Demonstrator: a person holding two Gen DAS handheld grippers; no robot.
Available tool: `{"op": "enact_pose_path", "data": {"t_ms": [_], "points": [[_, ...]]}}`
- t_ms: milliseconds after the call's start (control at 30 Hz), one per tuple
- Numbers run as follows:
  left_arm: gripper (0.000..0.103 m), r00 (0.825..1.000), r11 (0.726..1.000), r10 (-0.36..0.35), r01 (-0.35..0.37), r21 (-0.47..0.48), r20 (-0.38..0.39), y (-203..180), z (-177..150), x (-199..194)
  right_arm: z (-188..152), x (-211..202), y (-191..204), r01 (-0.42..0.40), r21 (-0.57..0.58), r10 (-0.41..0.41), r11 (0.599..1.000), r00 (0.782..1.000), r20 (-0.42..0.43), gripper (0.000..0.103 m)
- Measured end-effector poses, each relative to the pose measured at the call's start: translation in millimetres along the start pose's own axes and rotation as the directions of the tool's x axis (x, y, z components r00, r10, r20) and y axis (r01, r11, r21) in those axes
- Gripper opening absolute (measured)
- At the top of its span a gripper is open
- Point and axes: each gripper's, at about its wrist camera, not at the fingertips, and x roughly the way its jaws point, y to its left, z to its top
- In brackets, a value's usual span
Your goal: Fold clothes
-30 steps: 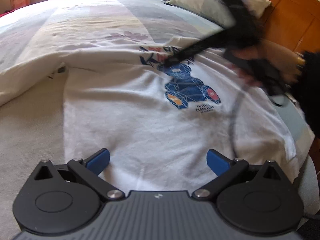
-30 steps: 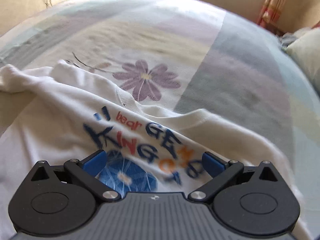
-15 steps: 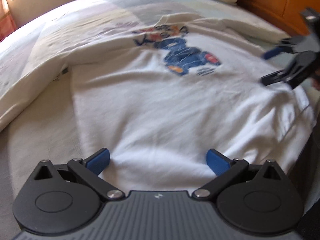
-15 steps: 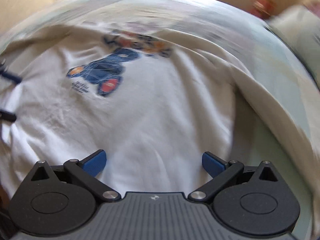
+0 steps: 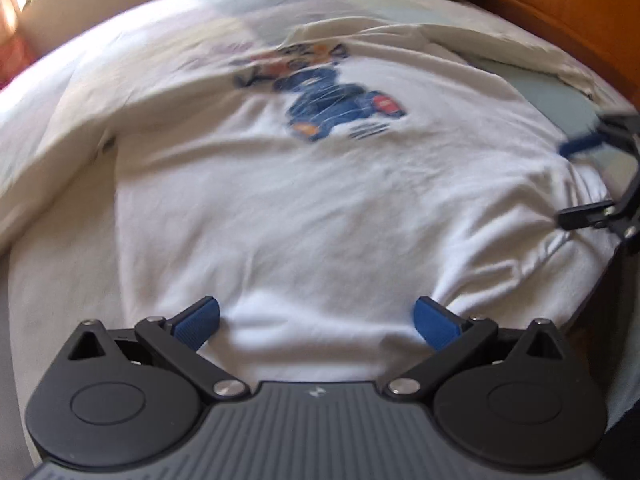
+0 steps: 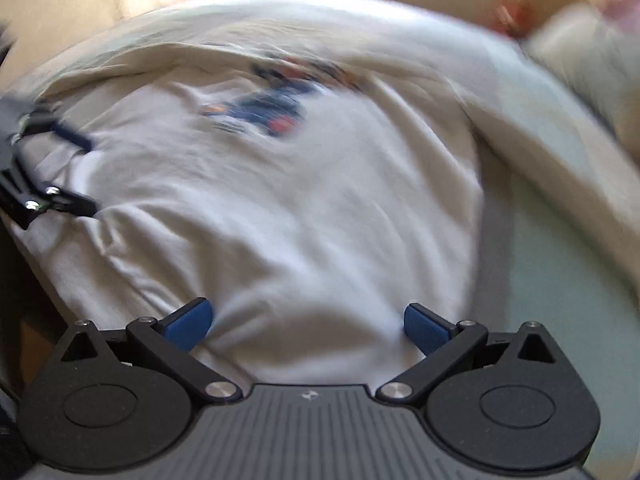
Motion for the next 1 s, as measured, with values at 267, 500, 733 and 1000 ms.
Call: {"op": "enact_pose_path", "data": {"t_ms": [267, 500, 733, 1000], "points": [[0.102, 0.996, 0.998, -0.065, 0.064, 0.020, 0.059, -14, 21, -17, 19, -15, 26, -0.097, -0.026, 0.099, 0.995, 0.991, 0.086, 0.103], [0.102, 0.998, 0.997, -0.065, 0.065, -0.036, -0.003, -6, 8, 7, 3, 10, 30, -0.058, -0.008, 0.058, 0.998, 0.998, 0.024, 0.103], [0.102, 0.998, 0.998, -0.056, 0.056, -0.041, -0.006, -3, 25, -3, -3, 10, 34, -0.012, -0.004, 0.012, 1.000, 0.999, 0.044, 0.103], [0.102, 0.990, 0.993, -0.073, 0.083, -0.084, 0.121, -2, 96, 19, -5, 11, 34, -0.006, 0.012, 0.005, 1.000, 0.998, 0.066, 0.103]]}}
